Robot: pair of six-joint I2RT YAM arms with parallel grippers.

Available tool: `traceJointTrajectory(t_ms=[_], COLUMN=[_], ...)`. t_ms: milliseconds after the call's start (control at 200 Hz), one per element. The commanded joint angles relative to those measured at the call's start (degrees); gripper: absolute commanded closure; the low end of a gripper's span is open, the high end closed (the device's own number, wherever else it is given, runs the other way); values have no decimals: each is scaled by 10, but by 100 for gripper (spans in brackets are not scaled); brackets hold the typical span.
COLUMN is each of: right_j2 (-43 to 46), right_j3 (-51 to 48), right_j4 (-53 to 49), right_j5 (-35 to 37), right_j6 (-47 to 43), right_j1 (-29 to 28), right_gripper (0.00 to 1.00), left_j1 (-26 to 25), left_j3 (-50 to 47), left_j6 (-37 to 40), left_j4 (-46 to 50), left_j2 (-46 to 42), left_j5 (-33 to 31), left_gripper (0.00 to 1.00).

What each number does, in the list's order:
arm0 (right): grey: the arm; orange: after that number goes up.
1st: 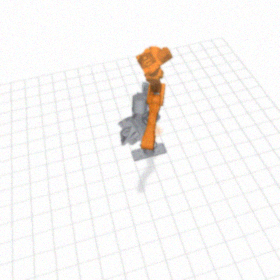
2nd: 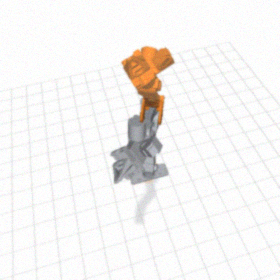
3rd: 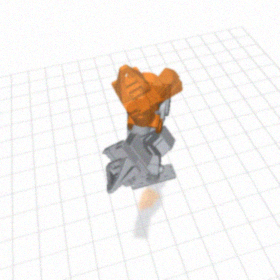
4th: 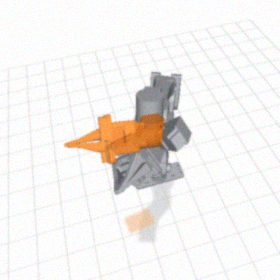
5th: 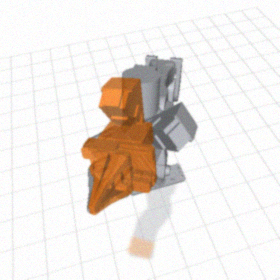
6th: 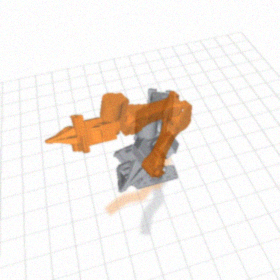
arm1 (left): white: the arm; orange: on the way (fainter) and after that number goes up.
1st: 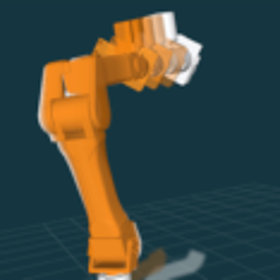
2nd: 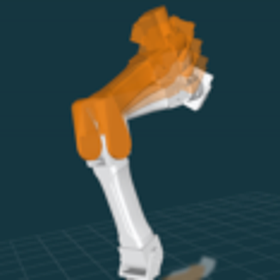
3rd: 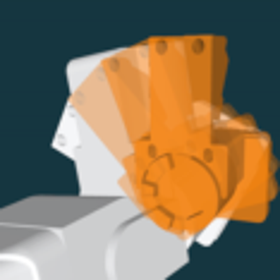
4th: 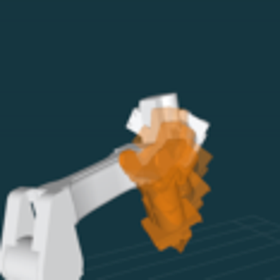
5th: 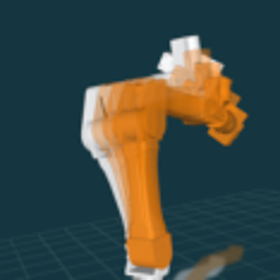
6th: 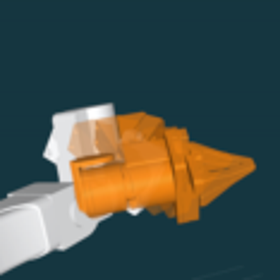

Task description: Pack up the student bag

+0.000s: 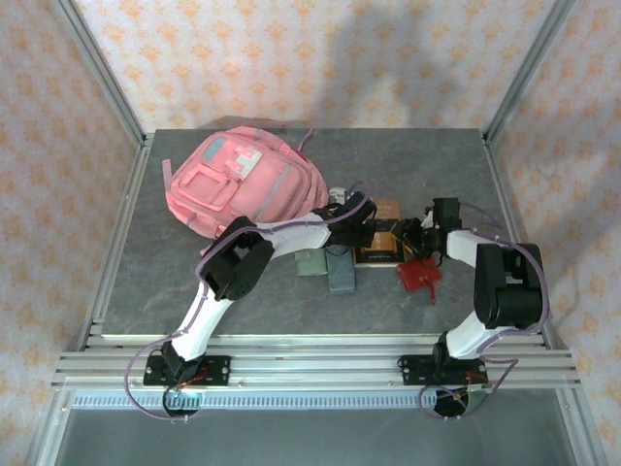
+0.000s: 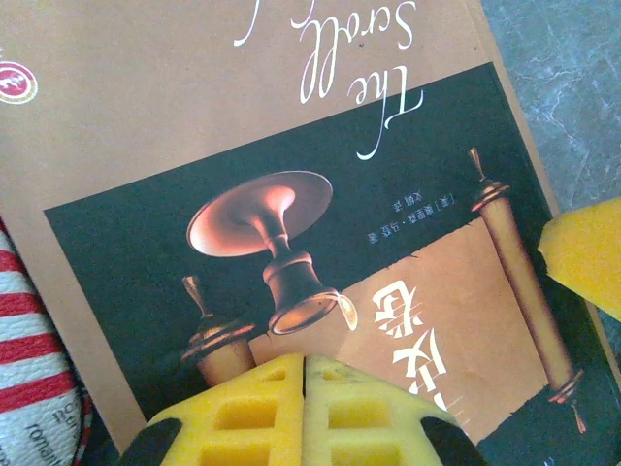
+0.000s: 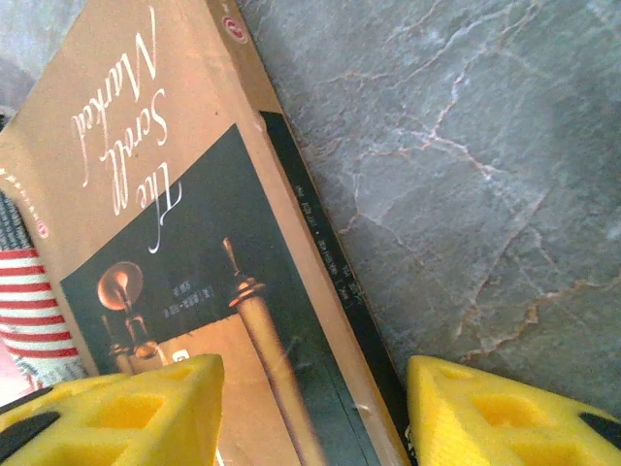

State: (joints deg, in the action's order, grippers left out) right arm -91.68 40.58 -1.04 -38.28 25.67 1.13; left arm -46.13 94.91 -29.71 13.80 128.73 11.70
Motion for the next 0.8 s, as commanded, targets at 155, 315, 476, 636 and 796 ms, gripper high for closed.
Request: traceJointTrajectory(t_ms=[155,315,476,636,796], right_j2=[43,67,40,-4,0], right_j3=[-49,-64,-72,-60,-57], right_j4=[164,196,207,200,182], right_j5=[-199,-217,-212,-192,-156], right_j6=[37,57,64,62,67], right_j1=[-19,-19,-24,-44,-45], right_gripper=[51,52,54,62,81], left_j1=[-6,-6,-6,-6,-6], left_j3=[-41,-46,-43,-50,-50], left_j6=[8,8,8,6,4], left_j4=[5,-3,-7,-18,-16], left_j2=[26,22,19,8,-6], left_j5=[26,29,35,35,33], left_gripper=[100,100,100,100,100])
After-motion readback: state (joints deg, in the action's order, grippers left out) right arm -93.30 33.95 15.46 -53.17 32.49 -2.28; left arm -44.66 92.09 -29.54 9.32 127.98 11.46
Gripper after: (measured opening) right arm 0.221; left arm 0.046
